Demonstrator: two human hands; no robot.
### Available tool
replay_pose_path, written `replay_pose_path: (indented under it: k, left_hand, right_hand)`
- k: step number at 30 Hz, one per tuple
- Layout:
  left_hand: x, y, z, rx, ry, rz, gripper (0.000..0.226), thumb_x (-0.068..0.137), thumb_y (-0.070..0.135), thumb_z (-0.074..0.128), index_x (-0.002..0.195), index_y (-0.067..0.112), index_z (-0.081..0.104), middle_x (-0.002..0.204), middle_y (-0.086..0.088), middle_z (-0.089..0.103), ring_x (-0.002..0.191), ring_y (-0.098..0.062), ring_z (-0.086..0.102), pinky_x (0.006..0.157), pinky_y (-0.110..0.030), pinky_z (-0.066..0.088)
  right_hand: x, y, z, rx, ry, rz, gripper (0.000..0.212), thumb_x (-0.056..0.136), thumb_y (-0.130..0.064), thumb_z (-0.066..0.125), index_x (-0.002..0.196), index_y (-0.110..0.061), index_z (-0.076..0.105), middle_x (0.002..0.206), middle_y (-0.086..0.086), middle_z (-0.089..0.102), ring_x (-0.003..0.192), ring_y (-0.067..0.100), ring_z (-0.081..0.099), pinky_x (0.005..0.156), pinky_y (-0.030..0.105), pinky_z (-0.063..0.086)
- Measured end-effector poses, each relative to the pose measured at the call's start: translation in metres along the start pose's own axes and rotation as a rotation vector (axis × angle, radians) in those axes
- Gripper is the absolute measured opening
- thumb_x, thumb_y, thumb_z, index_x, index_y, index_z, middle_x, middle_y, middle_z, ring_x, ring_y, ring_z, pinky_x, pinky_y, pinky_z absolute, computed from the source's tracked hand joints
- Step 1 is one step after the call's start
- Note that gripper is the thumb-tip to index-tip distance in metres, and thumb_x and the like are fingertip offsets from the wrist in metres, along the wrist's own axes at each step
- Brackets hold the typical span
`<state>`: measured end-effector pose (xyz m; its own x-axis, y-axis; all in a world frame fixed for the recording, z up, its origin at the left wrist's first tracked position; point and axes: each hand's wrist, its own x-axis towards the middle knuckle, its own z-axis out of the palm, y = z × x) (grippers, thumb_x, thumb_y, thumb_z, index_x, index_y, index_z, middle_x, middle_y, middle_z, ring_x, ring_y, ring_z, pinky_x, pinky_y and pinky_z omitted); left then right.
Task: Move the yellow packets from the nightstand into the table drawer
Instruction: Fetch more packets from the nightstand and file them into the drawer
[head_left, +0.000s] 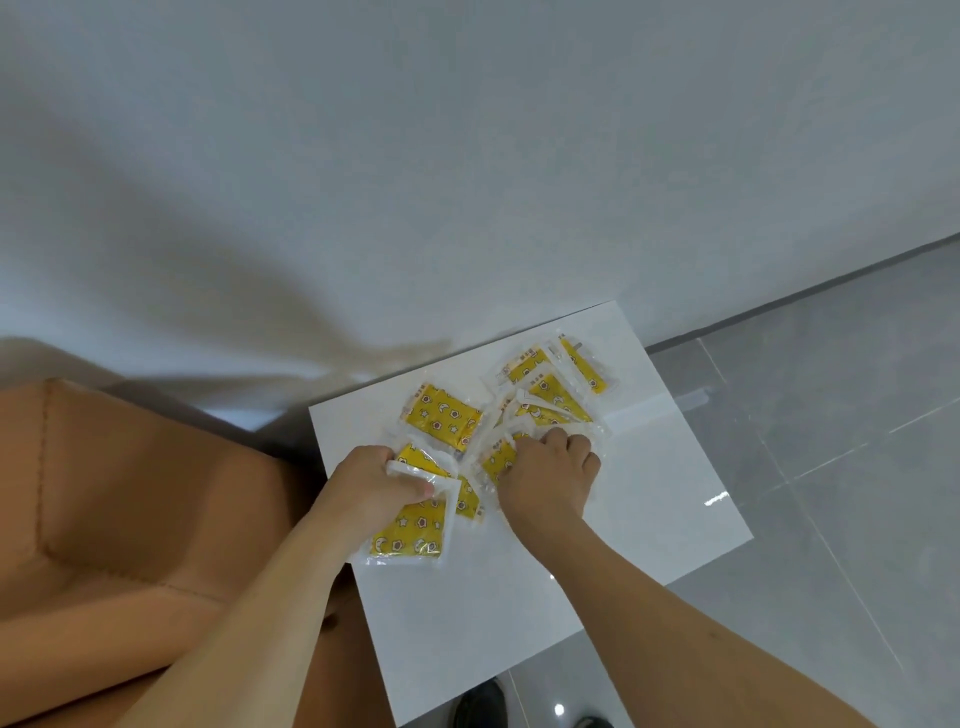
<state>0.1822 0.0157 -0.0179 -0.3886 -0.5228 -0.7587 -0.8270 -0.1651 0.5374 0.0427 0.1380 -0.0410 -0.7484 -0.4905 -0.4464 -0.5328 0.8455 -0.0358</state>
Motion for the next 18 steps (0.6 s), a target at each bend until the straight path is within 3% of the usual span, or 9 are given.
replay_pose_path:
  k: [5, 8, 10, 12, 15, 18]
  left_hand:
    - [-0.008, 0.005, -0.001, -0.057, 0.001, 0.039, 0.022, 0.077, 0.025, 0.082, 0.094, 0.017, 0.070, 0.087, -0.001, 0.076, 0.077, -0.019, 0.074, 0.080, -0.042, 0.060]
    - [-0.020, 0.010, -0.005, -0.085, 0.006, 0.054, 0.021, 0.077, 0.023, 0.082, 0.094, 0.017, 0.071, 0.086, -0.001, 0.076, 0.076, -0.019, 0.074, 0.078, -0.041, 0.061]
    - [-0.035, 0.018, -0.011, -0.121, 0.005, 0.068, 0.019, 0.078, 0.021, 0.082, 0.093, 0.015, 0.072, 0.084, -0.002, 0.077, 0.074, -0.019, 0.075, 0.074, -0.038, 0.061]
    - [-0.059, 0.035, -0.018, -0.176, 0.014, 0.086, 0.017, 0.077, 0.017, 0.082, 0.091, 0.012, 0.073, 0.082, -0.004, 0.077, 0.071, -0.019, 0.075, 0.069, -0.034, 0.060]
    - [-0.110, 0.076, -0.028, -0.286, 0.025, 0.123, 0.016, 0.076, 0.013, 0.082, 0.087, 0.007, 0.073, 0.081, -0.010, 0.077, 0.072, -0.026, 0.074, 0.073, -0.041, 0.061]
    - [-0.179, 0.133, -0.032, -0.400, 0.034, 0.218, 0.023, 0.074, 0.015, 0.084, 0.090, 0.003, 0.072, 0.083, -0.013, 0.076, 0.076, -0.031, 0.074, 0.077, -0.048, 0.060]
  right_hand:
    - [-0.007, 0.007, -0.003, 0.117, 0.058, -0.026, 0.017, 0.091, -0.020, 0.053, 0.103, -0.019, 0.064, 0.115, 0.003, 0.051, 0.110, 0.025, 0.046, 0.097, 0.034, 0.034]
    - [-0.012, 0.016, -0.014, 0.406, -0.006, -0.001, 0.009, 0.091, -0.016, 0.053, 0.085, -0.015, 0.060, 0.104, 0.003, 0.047, 0.076, 0.020, 0.053, 0.068, 0.029, 0.045]
    - [-0.019, 0.026, -0.033, 0.544, -0.012, -0.023, 0.025, 0.087, -0.011, 0.056, 0.065, -0.015, 0.045, 0.084, 0.004, 0.042, 0.054, 0.014, 0.040, 0.047, 0.020, 0.033]
    - [-0.033, 0.039, -0.068, 0.686, -0.010, -0.055, 0.035, 0.082, -0.006, 0.059, 0.060, -0.014, 0.033, 0.066, 0.003, 0.034, 0.048, 0.014, 0.028, 0.039, 0.015, 0.022]
    - [-0.067, 0.062, -0.144, 0.866, -0.035, -0.008, 0.025, 0.082, -0.009, 0.065, 0.067, -0.005, 0.045, 0.064, 0.009, 0.043, 0.056, 0.019, 0.041, 0.049, 0.025, 0.035]
    - [-0.114, 0.097, -0.232, 1.094, -0.047, 0.049, 0.017, 0.084, -0.012, 0.070, 0.093, 0.000, 0.063, 0.080, 0.014, 0.064, 0.073, 0.027, 0.061, 0.068, 0.041, 0.054]
